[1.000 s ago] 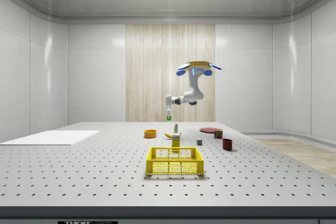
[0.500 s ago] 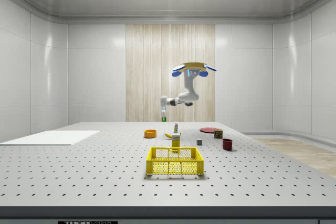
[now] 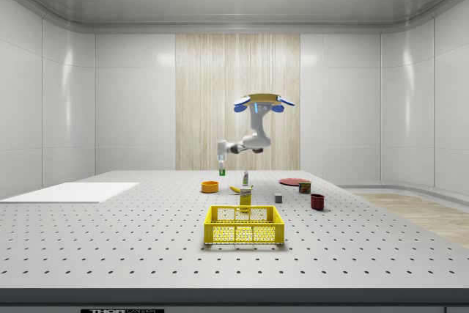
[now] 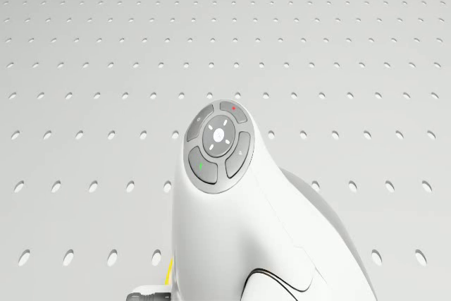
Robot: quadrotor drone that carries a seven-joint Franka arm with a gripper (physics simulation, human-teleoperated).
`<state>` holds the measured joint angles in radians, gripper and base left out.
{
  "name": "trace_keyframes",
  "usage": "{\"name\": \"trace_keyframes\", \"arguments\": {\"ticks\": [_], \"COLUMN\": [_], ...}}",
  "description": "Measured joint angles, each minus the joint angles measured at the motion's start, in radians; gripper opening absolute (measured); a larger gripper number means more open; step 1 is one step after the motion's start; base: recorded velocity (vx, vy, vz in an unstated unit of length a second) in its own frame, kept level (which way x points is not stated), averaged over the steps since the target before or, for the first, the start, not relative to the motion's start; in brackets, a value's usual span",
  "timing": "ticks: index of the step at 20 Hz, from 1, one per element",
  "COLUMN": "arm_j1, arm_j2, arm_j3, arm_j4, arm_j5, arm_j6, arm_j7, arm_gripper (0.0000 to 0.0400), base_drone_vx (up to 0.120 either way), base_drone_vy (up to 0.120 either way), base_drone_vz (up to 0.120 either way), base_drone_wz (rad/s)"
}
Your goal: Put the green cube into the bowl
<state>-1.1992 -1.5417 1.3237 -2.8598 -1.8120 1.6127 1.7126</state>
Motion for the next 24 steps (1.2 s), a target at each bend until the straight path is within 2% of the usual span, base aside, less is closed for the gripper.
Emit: {"name": "trace_keyframes", "arguments": {"ticks": [4,7,16,24], "arm_j1": [0.0,-0.001,-0.002,-0.01], "arm_j2": [-0.002,-0.003,-0.006,-0.009], "arm_j3": [0.0,0.0,0.001,-0.052], "arm_j4": [0.0,0.0,0.0,0.013], "arm_j5": [0.001,0.001,0.003,-0.048], "arm_j6": [0.002,0.003,0.006,0.026], "arm_j7": [0.0,0.001,0.001,-0.009], "arm_gripper": [0.025,0.025,0.025,0.025], "base_drone_vx": [0.12,0.12,0.12,0.0], "base_drone_vy": [0.0,0.0,0.0,0.0], "base_drone_vz": [-0.01,-0.12,0.0,0.0], "base_drone_wz": [0.0,0.0,0.0,0.0]}}
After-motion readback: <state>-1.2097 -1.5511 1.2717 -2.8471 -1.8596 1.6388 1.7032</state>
